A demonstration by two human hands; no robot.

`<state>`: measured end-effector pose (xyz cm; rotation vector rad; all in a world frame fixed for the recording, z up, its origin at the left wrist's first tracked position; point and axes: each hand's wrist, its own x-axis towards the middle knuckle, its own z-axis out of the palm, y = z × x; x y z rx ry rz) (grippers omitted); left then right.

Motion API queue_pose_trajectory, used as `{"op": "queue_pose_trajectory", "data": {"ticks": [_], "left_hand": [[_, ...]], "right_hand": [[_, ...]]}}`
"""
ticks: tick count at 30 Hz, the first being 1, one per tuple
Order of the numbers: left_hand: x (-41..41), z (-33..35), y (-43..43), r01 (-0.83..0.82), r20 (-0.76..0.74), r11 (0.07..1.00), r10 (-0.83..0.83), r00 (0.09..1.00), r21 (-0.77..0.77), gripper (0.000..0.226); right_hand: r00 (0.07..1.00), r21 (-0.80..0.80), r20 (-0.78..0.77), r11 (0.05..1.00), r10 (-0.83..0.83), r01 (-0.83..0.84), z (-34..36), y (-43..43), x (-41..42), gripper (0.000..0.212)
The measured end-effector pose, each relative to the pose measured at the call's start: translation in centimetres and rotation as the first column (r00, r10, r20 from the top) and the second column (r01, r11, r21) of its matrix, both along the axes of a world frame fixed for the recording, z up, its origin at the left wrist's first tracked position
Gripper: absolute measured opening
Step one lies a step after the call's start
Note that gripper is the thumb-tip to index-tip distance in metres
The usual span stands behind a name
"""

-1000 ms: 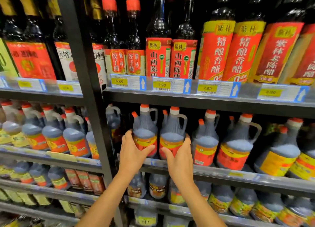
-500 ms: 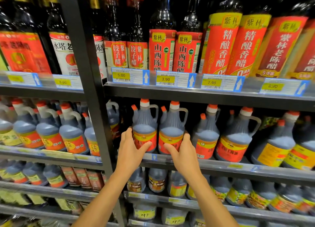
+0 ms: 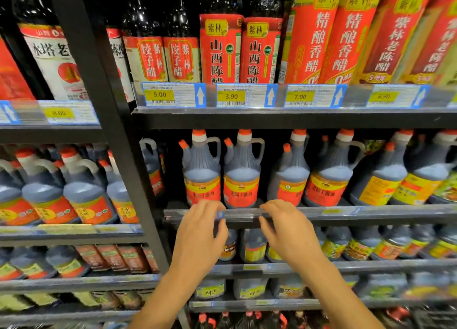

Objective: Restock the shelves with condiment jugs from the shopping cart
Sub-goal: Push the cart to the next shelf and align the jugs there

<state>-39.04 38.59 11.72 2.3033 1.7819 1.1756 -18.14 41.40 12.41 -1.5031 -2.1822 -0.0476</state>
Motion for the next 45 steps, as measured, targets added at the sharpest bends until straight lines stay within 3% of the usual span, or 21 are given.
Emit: {"op": "queue_pose_trajectory", "data": {"ticks": [2,6,14,17,19,23,26,30,36,45], "left_hand": [[0.7,0.1,-0.1,0.083,-0.132,0.994,-0.092,0.987,-0.077,0.013],[3.4,0.8,-0.1,0.120,-0.362,0.968,-0.196,0.911,-0.222,0.026],[9.7,1.2,1.4,0.053,-0.456,0.963,-0.174,0.873,-0.266,0.032],[12.1,0.9,2.1,0.003,-0.364,0.974,-0.088,0.927,-0.228,0.036],[13.7,0.5,2.6,-0.063,-0.223,0.981,0.021,0.975,-0.183,0.046],[16.3,0.2,3.4,-0.229,0.017,0.963,0.234,0.972,-0.143,0.078],[17.6,0.1,4.4,-0.278,0.086,0.955,0.286,0.954,-0.100,0.089],[19.3,0.2,6.1,-0.319,0.291,0.940,0.341,0.894,-0.123,0.096],[20.1,0.1,7.1,-0.437,0.282,0.893,0.450,0.847,-0.109,0.097],[18.6,-0.5,7.2,-0.374,0.198,0.912,0.403,0.894,-0.168,0.094]], "right_hand": [[0.996,0.051,0.084,0.998,-0.030,0.026,-0.3,-0.8,1.4,0.022],[0.979,0.062,0.204,0.998,-0.028,0.016,-0.7,-1.8,4.3,0.029],[0.971,0.146,0.233,0.989,-0.062,0.028,-0.9,-1.1,11.4,0.030],[0.984,0.063,0.168,0.997,-0.063,0.053,-1.0,-0.1,14.5,0.025],[0.996,0.004,0.039,0.997,-0.082,0.082,-1.1,0.8,16.2,0.027],[0.956,-0.032,-0.272,0.993,-0.114,0.109,-1.0,2.4,17.6,0.053],[0.923,-0.043,-0.371,0.994,-0.106,0.096,-0.7,3.5,17.2,0.079],[0.877,-0.095,-0.460,0.989,-0.142,0.111,0.0,4.9,16.0,0.105],[0.833,-0.116,-0.502,0.973,-0.233,0.202,0.2,5.8,14.9,0.099],[0.811,-0.185,-0.568,0.982,-0.139,0.039,-0.6,6.5,15.9,0.081]]}}
